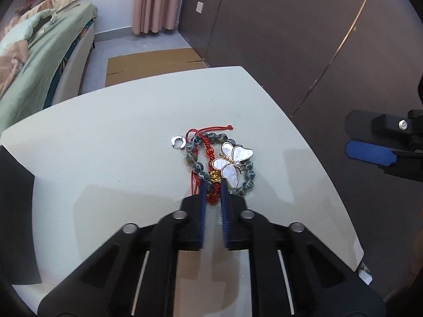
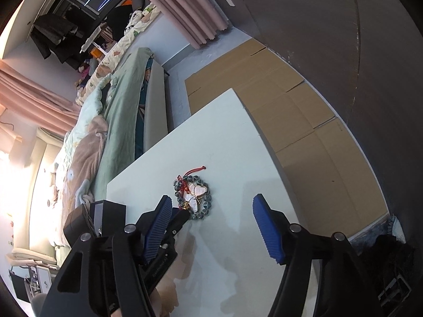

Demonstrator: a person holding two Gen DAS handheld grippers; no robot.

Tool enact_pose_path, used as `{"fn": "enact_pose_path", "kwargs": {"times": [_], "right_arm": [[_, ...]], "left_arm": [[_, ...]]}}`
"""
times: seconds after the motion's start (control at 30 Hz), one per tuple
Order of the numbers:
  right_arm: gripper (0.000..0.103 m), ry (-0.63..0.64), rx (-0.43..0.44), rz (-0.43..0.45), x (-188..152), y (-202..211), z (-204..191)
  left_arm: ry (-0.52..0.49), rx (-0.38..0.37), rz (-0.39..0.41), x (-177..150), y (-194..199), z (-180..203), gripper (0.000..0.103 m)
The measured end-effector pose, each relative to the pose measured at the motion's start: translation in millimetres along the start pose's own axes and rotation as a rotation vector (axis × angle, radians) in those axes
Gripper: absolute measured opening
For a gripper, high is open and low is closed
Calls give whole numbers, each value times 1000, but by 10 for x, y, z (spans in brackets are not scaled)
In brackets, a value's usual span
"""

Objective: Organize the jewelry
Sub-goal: 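Grasp the red string bracelet with the left tool, then carry red bracelet into box with left tool while right tool grasps grey bead bracelet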

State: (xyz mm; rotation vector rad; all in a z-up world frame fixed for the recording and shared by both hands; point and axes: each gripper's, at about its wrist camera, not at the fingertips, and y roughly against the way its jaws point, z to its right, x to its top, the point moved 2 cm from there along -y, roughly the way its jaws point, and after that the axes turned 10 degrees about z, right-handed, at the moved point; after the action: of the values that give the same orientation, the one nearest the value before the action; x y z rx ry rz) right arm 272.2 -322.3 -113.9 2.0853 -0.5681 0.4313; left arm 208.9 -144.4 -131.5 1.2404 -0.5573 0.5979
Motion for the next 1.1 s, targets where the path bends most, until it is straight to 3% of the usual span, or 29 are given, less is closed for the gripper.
{"fn": "enact_pose_path", "kwargs": {"times": [0.5,0.67,0.73,1.1], "right_arm": [[52,78,-7,-65,-96,-281,-223],[37,95,27,-113,-171,-430,-343],[35,100,47,-131,-200,-487,-409],[34,175,-98,-141,-250,-668,-401]], "left_arm": [[82,-51,85,306,538,-225,7],[115,-49,97,347,643,-368,7],[119,-38,98,334,667,-422,7],[126,-3,160,451,1032,-639,7]]}}
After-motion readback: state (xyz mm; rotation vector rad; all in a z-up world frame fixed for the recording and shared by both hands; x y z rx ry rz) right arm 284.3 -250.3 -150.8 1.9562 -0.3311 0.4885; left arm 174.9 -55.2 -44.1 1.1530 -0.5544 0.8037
